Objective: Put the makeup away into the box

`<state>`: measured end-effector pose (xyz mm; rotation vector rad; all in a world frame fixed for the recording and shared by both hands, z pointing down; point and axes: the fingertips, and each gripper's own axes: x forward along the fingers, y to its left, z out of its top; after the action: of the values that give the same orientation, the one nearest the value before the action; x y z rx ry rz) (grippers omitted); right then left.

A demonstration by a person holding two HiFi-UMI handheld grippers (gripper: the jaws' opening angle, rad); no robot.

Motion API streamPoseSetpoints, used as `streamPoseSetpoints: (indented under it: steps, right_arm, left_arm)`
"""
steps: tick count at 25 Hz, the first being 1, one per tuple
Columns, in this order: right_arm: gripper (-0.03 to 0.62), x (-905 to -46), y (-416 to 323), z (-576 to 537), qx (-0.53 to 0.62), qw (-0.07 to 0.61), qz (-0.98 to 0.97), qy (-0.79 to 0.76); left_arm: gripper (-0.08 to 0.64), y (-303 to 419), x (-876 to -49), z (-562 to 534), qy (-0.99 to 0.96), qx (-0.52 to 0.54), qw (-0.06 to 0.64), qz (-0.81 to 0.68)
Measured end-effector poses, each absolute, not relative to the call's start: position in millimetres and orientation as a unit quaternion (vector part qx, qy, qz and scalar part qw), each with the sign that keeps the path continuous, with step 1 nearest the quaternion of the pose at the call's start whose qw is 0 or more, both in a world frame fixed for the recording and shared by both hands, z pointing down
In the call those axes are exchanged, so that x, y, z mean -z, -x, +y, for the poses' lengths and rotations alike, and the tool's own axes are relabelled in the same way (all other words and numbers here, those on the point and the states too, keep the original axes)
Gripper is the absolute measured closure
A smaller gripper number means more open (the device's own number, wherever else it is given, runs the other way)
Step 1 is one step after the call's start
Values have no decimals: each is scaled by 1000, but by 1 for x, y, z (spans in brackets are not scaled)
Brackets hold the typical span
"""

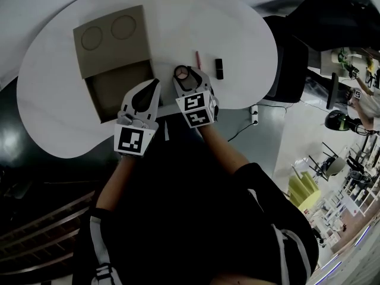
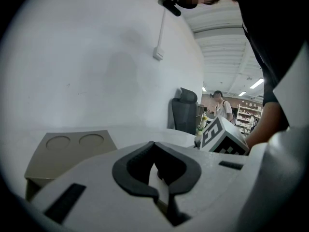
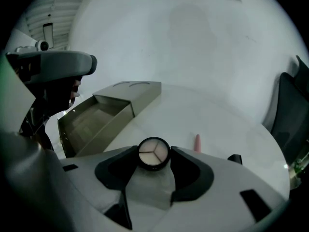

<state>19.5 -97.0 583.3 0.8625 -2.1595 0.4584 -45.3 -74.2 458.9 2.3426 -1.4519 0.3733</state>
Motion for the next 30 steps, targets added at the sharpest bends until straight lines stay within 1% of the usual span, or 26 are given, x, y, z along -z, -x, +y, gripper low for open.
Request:
streamPoseSetpoints:
  steps: [7, 15, 24, 28, 30]
  right_arm:
    - [362, -563, -18, -95, -166, 357, -850, -351]
    - [362, -512, -4, -88, -178, 329, -859, -349]
    - [362, -482, 62, -62, -154, 320, -892, -280]
    - [362, -483, 95, -50, -144, 323, -902, -248]
    - [362, -482, 111, -44, -139, 323, -906, -235]
  left_arm:
    - [557, 50, -451, -66, -830, -128, 170, -515]
    - [557, 57, -437, -52, -825, -116, 160, -529]
    - [557, 102, -437, -26, -796, -112, 161, -573]
    - [557, 131, -433, -18, -782, -108, 139, -598]
    - [557, 145, -437, -8, -771, -108, 150, -610]
